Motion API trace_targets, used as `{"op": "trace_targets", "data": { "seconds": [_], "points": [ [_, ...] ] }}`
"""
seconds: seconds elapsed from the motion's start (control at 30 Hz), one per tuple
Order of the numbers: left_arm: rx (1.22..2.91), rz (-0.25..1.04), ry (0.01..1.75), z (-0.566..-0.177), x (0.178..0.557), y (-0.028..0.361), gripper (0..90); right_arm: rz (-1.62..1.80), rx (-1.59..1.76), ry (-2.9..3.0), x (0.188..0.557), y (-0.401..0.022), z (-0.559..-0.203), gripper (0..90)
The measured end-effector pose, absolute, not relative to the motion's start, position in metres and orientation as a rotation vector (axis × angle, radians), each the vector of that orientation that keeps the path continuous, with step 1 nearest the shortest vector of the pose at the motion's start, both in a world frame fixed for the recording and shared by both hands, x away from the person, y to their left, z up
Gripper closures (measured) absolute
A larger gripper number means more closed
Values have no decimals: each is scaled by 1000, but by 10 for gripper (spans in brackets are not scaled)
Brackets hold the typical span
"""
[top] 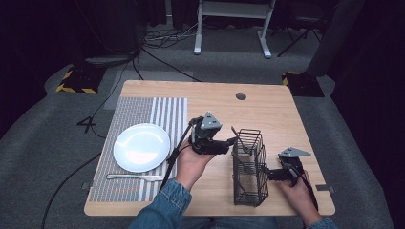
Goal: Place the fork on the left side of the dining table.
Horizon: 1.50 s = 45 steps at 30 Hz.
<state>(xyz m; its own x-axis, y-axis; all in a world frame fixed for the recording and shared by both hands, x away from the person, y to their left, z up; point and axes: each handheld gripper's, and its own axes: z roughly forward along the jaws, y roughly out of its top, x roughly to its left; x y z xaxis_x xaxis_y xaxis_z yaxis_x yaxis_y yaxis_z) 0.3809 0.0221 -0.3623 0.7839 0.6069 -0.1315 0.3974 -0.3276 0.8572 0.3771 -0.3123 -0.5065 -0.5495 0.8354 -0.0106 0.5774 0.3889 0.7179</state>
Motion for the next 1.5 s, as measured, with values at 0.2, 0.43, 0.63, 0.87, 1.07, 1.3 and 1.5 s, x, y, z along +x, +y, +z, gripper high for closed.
{"op": "trace_targets", "data": {
  "seconds": [0.2, 0.43, 0.63, 0.87, 1.07, 1.3, 1.5],
  "points": [
    [1918, 235, 797, -373, 391, 12, 361, 960, 1222, 2283, 377, -312, -506, 57],
    [1878, 199, 835, -383, 400, 3, 531, 963, 1219, 2285, 377, -313, -506, 62],
    [1883, 178, 852, -386, 403, -1, 723, 965, 1215, 2289, 377, -313, -506, 65],
    [1874, 103, 846, -383, 403, 0, 821, 966, 1214, 2290, 377, -313, -506, 67],
    [1875, 93, 825, -378, 401, 0, 857, 966, 1214, 2290, 377, -313, -506, 67],
    [1908, 90, 782, -358, 397, 2, 859, 966, 1214, 2290, 377, -313, -506, 67],
    [1908, 103, 753, -338, 393, 4, 859, 967, 1213, 2290, 377, -313, -506, 67]
  ]
}}
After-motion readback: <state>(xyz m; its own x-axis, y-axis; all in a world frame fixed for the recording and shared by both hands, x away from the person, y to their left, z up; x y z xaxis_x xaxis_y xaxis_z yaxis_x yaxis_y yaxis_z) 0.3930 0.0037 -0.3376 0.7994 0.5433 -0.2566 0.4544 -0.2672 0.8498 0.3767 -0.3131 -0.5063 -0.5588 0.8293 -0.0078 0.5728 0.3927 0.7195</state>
